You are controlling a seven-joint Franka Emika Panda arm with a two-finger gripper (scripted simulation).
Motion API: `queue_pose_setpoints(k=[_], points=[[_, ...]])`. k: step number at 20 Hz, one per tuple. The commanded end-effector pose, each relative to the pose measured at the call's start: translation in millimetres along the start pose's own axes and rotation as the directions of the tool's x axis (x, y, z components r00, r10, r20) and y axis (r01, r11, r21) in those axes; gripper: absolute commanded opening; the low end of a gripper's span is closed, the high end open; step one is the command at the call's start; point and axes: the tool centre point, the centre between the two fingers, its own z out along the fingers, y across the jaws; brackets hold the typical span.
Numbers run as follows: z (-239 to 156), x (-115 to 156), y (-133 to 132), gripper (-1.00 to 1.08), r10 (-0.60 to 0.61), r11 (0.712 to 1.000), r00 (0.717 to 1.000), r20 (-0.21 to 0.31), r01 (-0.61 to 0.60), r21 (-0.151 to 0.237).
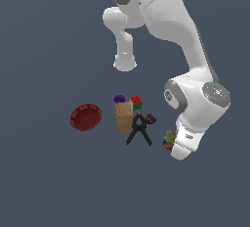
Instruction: Pick up a designated object from a clutter of objects.
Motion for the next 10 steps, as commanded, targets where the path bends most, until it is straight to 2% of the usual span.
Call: queue_pose_setpoints(k=[1, 9, 10], points=[[15, 0, -1, 1.00, -0.002, 1.000, 1.000, 0.001, 0.002, 0.001], [32, 1, 0, 1.00, -0.004, 1.000, 1.000, 0.000, 0.004, 0.001], [32, 1, 0, -1.00, -0.004, 1.000, 1.000, 0.000, 0.004, 0.001]])
